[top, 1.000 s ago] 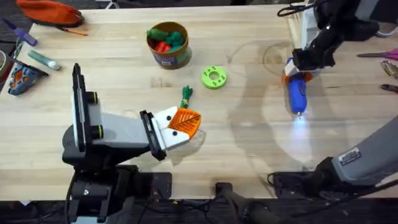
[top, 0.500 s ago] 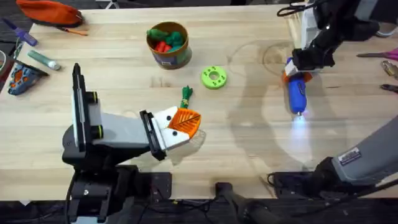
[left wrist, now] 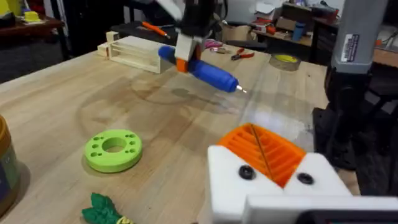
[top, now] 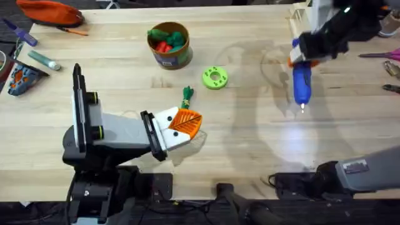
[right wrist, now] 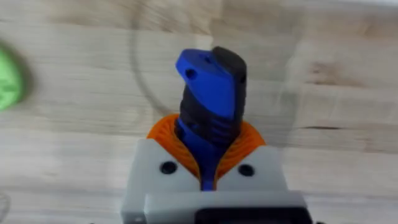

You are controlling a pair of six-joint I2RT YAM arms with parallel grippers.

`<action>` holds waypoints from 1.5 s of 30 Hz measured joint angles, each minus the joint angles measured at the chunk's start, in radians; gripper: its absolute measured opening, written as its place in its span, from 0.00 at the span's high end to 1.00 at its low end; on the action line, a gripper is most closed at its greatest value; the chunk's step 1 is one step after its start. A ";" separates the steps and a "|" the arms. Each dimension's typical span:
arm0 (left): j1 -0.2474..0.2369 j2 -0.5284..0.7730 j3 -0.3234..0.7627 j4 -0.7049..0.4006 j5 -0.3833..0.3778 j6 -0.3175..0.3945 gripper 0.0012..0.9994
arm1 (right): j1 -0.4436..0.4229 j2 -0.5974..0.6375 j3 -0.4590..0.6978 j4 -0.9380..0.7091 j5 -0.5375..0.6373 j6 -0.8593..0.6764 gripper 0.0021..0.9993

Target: Pick up the gripper from the table and insert it into the empty holder that is missing its gripper. Then pick up a screw, insert it into the mounting hole, and use the screwdriver to tighten it. Finally, clean up the table by picking up the vegetable and placing it into the bucket.

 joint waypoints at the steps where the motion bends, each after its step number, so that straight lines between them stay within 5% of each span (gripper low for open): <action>1: 0.000 0.000 0.000 0.000 0.000 0.000 0.99 | 0.015 -0.040 0.003 0.000 0.000 0.000 0.94; 16: 0.000 0.000 0.000 0.000 0.000 0.000 0.99 | 0.250 -0.514 0.009 0.116 -0.025 0.023 0.94; 35: 0.000 0.000 0.000 0.000 0.000 0.000 0.99 | 0.314 -0.764 0.009 0.390 -0.522 0.106 0.94; 45: 0.000 0.000 0.000 0.000 0.000 0.000 0.99 | 0.400 -0.767 -0.011 0.497 -0.604 0.128 0.94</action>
